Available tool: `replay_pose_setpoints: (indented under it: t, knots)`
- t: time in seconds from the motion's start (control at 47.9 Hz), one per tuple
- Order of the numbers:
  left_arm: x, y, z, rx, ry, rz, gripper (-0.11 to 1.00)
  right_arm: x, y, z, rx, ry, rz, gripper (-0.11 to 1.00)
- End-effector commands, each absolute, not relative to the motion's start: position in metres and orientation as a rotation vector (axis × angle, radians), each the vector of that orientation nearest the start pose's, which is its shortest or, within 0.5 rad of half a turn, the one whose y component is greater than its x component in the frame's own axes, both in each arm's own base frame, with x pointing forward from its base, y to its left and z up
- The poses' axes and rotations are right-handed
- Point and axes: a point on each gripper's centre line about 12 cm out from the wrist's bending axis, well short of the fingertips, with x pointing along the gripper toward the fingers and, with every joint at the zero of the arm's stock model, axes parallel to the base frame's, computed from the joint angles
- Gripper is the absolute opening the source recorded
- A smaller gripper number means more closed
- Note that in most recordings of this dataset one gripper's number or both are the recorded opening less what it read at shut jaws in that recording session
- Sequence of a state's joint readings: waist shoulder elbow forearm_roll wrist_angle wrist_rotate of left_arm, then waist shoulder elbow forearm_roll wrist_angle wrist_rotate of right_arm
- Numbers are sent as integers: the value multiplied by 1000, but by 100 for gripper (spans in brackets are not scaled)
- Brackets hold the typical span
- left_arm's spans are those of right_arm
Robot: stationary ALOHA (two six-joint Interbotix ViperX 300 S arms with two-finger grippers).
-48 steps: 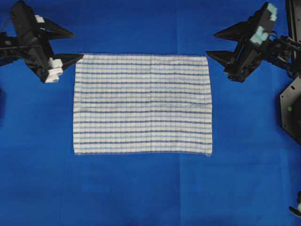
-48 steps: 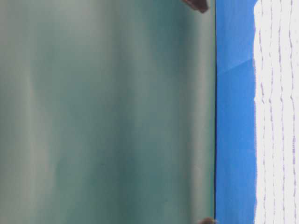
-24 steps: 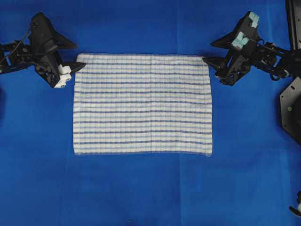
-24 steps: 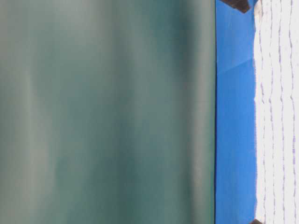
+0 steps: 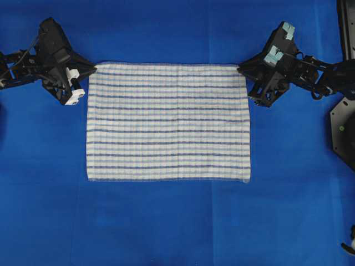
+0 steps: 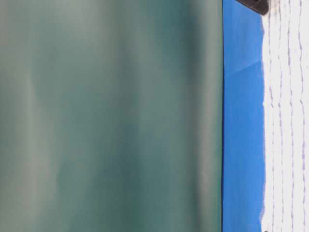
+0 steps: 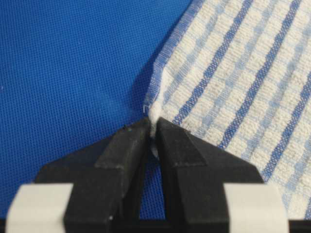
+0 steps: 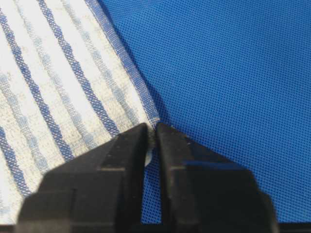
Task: Fold the blue towel.
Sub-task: 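Lift the top corners and fold them down toward the bottom edge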
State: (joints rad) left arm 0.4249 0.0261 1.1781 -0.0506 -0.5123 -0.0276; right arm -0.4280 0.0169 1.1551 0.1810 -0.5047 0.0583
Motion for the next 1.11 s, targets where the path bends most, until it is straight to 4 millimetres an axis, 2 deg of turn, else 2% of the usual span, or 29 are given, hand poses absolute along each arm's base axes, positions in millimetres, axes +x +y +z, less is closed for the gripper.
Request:
replay_pose_setpoints:
  t: [0.0,0.271,0.606,0.814,0.981,1.086]
  knots:
    - [246,112,74,-202,648,450,5,247,-125,80,312,594,-569,8]
    - [250,113,83,-185,620,445,5,249,-126,91,302,564,-564,7]
    - [253,114,117,-159,576,433,5,246,-122,128,292,500,-540,7]
    - [246,110,119,-174,567,435,5,244,-120,129,296,506,-537,7]
    - [245,95,120,-172,568,390,5,245,-109,133,298,515,-499,7]
    - [243,79,129,-164,534,340,5,244,-95,138,311,525,-458,7]
